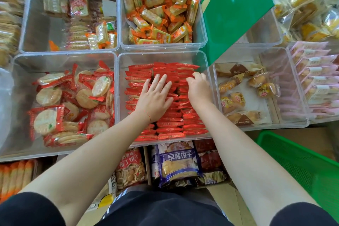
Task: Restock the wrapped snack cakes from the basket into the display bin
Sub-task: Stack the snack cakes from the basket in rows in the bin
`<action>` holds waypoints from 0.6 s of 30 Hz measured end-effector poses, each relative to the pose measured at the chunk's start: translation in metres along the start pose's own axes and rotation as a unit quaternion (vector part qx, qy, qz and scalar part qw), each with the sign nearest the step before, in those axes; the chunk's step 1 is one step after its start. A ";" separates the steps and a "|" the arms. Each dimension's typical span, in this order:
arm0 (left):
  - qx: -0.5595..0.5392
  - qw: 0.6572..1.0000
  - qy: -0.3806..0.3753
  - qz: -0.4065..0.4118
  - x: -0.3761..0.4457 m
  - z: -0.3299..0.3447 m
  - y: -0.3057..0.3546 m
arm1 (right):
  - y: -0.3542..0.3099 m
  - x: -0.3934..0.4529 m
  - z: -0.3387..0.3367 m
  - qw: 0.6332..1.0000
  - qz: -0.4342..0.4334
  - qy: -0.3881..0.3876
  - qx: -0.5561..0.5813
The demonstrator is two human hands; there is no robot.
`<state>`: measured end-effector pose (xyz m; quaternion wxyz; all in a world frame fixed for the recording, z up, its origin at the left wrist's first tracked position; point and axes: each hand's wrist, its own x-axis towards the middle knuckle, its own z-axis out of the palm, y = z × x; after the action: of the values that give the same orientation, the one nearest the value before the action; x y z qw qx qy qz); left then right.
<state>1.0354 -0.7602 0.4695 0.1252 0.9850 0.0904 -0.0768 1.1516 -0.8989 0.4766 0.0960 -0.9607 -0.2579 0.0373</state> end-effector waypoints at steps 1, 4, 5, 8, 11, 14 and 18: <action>-0.023 0.999 0.046 -0.013 -0.005 -0.005 -0.003 | -0.005 -0.004 -0.003 1.000 -0.005 0.028 -0.007; -0.031 0.991 0.112 -0.072 -0.024 -0.011 -0.019 | -0.011 -0.019 -0.007 0.997 -0.071 0.009 0.043; -0.026 0.992 0.091 -0.085 -0.030 -0.012 -0.023 | -0.015 -0.024 -0.008 0.993 -0.081 -0.038 0.075; -0.045 0.994 0.032 -0.099 -0.035 -0.018 -0.025 | -0.021 -0.034 -0.006 0.984 -0.068 -0.152 0.067; -0.050 0.995 0.007 -0.088 -0.033 -0.024 -0.022 | -0.022 -0.044 -0.009 0.985 -0.053 -0.153 0.062; -0.042 0.996 -0.021 -0.073 -0.033 -0.025 -0.022 | -0.020 -0.061 -0.012 0.982 -0.068 -0.167 0.059; -0.019 0.997 -0.031 -0.074 -0.030 -0.025 -0.020 | -0.023 -0.076 -0.011 0.969 -0.103 -0.222 0.016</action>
<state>1.0055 -0.7399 0.4942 0.1407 0.9702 0.1608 -0.1144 1.0758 -0.9189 0.4935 0.0546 -0.8948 -0.3701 0.2437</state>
